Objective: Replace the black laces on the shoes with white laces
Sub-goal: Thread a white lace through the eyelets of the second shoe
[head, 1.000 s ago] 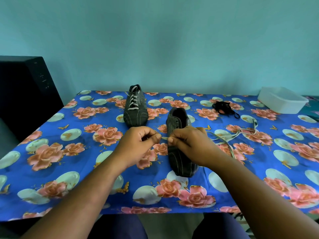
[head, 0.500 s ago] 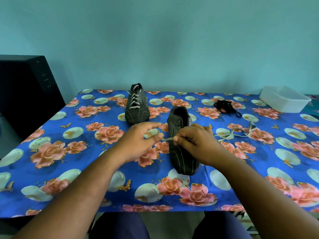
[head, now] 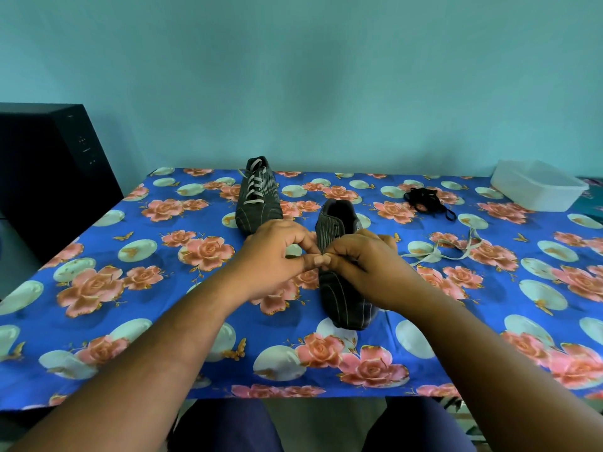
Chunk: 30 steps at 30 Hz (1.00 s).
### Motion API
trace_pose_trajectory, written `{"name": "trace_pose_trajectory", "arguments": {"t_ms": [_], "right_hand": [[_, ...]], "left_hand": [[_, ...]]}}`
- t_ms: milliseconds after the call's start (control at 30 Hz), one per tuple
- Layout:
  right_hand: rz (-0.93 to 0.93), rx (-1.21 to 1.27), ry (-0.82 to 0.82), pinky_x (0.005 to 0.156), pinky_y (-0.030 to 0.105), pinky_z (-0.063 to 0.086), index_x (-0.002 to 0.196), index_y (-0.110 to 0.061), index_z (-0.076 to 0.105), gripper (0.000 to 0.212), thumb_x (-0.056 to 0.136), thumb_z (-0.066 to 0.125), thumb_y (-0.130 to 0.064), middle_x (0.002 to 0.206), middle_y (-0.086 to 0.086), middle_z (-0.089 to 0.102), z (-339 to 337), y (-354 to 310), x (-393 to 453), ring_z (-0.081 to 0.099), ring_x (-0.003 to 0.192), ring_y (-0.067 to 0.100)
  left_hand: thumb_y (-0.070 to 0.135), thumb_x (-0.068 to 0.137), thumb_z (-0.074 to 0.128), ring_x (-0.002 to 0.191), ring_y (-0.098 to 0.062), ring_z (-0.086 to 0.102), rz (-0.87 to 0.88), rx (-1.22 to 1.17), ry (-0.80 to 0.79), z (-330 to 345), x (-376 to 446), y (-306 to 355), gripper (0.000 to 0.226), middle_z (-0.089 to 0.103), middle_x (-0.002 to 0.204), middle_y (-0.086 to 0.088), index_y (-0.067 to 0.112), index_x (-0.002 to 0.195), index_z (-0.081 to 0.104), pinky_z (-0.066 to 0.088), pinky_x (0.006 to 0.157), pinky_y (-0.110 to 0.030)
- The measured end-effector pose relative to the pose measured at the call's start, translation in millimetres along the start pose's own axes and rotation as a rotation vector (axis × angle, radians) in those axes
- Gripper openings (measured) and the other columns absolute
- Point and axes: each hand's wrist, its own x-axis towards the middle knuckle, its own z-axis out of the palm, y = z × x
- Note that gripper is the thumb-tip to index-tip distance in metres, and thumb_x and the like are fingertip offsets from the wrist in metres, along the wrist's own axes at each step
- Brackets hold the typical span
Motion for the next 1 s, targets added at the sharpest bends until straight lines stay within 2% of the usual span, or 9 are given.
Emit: {"name": "trace_pose_trajectory", "arguments": {"t_ms": [167,333,567,633,700,767,900,967,1000], "right_hand": [[-0.013,-0.078,0.02,0.089,0.038,0.024,0.091,-0.032,0.066,0.032,0.101,0.045,-0.055,0.084,-0.017,0.059,-0.2,1.6,0.3,0.048,0.104,0.012],[0.03,-0.125,0.009,0.092,0.041,0.028,0.089,-0.035,0.064,0.026,0.101,0.047,-0.051,0.087,-0.017,0.06,-7.4,13.2,-4.4,0.047,0.101,0.012],[0.116,-0.108,0.003,0.089,0.038,0.024,0.086,-0.046,0.061,0.018,0.099,0.049,-0.052,0.099,-0.02,0.058,-14.0,26.0,-16.4,0.042,0.103,0.011],[0.105,-0.111,0.016,0.09,0.04,0.026,0.091,-0.043,0.065,0.019,0.099,0.05,-0.051,0.102,-0.018,0.058,-9.2,20.7,-13.0,0.042,0.105,0.012],[0.076,-0.118,0.034,0.091,0.041,0.027,0.095,-0.04,0.068,0.019,0.099,0.052,-0.051,0.103,-0.018,0.056,-4.9,14.1,-8.8,0.042,0.107,0.013],[0.037,-0.123,0.049,0.088,0.039,0.023,0.095,-0.04,0.067,0.018,0.099,0.053,-0.05,0.101,-0.018,0.054,-2.0,7.2,-5.5,0.042,0.105,0.012],[0.012,-0.112,0.055,0.084,0.033,0.018,0.096,-0.037,0.068,0.017,0.1,0.054,-0.046,0.1,-0.014,0.054,-0.6,-4.3,0.5,0.041,0.105,0.012],[0.013,-0.098,0.055,0.085,0.034,0.019,0.095,-0.036,0.069,0.018,0.1,0.055,-0.046,0.101,-0.014,0.056,-2.4,-5.1,0.4,0.042,0.105,0.012],[0.006,-0.112,0.052,0.085,0.035,0.02,0.094,-0.037,0.068,0.017,0.1,0.055,-0.047,0.101,-0.013,0.056,-3.3,-4.0,-1.2,0.042,0.105,0.013]], "left_hand": [[0.049,0.088,0.072,0.118,-0.01,0.051,-0.02,0.083,-0.017,-4.2,-1.4,-18.0,0.016,0.06,0.108,0.019,0.035,0.082,0.068,0.041,0.103,-0.052],[0.042,0.091,0.07,0.117,-0.011,0.051,-0.086,0.157,0.015,-17.9,-9.8,-40.5,0.009,0.058,0.114,0.018,0.035,0.085,0.069,0.043,0.099,-0.041],[0.035,0.087,0.078,0.113,-0.015,0.06,-0.249,0.101,-0.006,-31.4,-20.3,-76.5,0.016,0.063,0.114,0.011,0.041,0.075,0.07,0.048,0.099,-0.048],[0.04,0.087,0.077,0.122,-0.015,0.055,-0.213,0.177,-0.005,-24.9,-17.6,-69.7,0.006,0.062,0.124,0.01,0.044,0.087,0.072,0.044,0.102,-0.042],[0.049,0.089,0.073,0.13,-0.011,0.046,-0.124,0.203,-0.011,-13.5,-13.9,-51.4,0.028,0.057,0.136,0.011,0.035,0.113,0.073,0.039,0.106,-0.036],[0.058,0.09,0.065,0.131,-0.009,0.046,-0.006,0.216,-0.03,-0.2,-10.4,-28.7,0.045,0.055,0.14,0.012,0.03,0.125,0.07,0.038,0.107,-0.036],[0.045,0.094,0.069,0.096,0.0,0.055,0.052,0.138,-0.045,11.2,-6.1,-0.6,0.017,0.059,0.133,0.014,0.028,0.093,0.072,0.048,0.077,-0.039],[0.047,0.092,0.07,0.107,-0.007,0.058,0.03,0.106,-0.035,11.3,-6.0,-2.0,0.018,0.061,0.126,0.018,0.033,0.081,0.068,0.05,0.088,-0.047],[0.045,0.092,0.071,0.103,-0.011,0.062,-0.007,0.023,-0.056,9.9,-7.3,-3.0,0.021,0.06,0.124,0.021,0.031,0.078,0.068,0.052,0.086,-0.052]]}}
